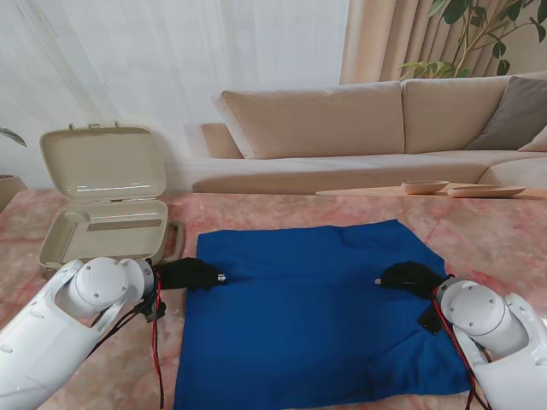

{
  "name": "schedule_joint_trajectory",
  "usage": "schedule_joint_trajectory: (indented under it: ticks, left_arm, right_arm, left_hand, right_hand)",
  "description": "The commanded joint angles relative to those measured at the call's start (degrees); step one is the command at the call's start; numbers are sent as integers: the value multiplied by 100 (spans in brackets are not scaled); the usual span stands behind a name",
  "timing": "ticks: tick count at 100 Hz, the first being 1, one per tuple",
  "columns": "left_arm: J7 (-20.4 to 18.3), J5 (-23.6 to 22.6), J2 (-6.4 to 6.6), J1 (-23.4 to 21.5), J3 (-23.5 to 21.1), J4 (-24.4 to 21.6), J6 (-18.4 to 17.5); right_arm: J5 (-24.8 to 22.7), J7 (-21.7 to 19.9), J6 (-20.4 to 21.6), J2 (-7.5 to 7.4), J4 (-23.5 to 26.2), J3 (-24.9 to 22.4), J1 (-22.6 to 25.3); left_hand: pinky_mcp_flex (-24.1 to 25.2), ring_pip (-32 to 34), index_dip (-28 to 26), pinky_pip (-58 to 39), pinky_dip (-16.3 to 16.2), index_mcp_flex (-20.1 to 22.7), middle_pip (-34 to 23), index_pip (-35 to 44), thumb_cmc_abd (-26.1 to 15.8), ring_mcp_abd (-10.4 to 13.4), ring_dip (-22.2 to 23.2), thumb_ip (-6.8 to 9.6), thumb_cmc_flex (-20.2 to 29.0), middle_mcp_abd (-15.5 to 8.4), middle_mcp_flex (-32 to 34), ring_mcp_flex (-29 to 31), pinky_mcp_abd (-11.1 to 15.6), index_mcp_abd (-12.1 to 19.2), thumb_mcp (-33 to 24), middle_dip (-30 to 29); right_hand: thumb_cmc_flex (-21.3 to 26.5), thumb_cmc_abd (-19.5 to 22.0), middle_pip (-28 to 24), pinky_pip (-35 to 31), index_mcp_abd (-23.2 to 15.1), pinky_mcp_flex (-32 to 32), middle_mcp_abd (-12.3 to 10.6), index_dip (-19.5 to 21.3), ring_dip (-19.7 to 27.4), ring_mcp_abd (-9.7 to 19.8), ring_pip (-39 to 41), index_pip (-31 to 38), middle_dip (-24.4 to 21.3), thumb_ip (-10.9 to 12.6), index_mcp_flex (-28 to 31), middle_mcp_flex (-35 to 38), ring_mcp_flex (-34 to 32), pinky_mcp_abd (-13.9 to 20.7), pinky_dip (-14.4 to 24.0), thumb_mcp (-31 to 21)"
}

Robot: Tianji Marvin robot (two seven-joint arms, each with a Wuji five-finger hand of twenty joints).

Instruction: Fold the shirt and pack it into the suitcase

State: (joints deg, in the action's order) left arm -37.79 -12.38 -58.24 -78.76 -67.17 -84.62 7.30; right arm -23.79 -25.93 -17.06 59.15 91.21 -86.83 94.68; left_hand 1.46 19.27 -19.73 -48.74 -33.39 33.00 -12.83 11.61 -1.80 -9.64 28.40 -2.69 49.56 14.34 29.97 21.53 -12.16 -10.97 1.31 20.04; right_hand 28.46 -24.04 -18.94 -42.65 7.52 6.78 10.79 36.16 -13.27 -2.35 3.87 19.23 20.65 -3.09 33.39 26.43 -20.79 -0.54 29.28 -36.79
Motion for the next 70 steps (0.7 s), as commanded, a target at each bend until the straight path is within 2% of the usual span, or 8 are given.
schedule_joint_trajectory:
  ticks: [1,44,70]
  left_arm:
    - [-19,-98,71,-39,-4,200,93]
    - [213,-152,14,-5,-82,338,-5]
    - [337,53,-18,-281,-319,10,-127]
  right_arm:
    - [13,-171,-53,-17,-44,-3,203]
    - [-26,-442,45,-76,268,-128,470]
    - [-19,-485,46,-83,290,-134,419]
  left_hand:
    - [153,-438,-3,457,209,-168,-30,44,-111,-894,-219,-9,-115,5,-101,-329,-509,152,124,13]
    - [160,-437,-5,477,198,-179,-52,73,-75,-862,-220,-8,-95,-20,-105,-323,-486,177,118,20]
    - [160,-444,-5,482,191,-166,-53,95,-67,-855,-231,-9,-101,-31,-100,-316,-486,180,120,14]
  right_hand:
    - [-30,23,3,117,-74,88,205,-26,-87,-558,385,-51,43,201,70,66,-182,-708,123,106]
    - [-90,153,147,58,-112,84,173,-51,-94,-553,350,-91,15,186,5,116,-211,-705,151,122]
    - [96,262,190,149,-50,71,181,-39,-116,-536,291,-105,59,222,-54,45,-175,-675,161,382]
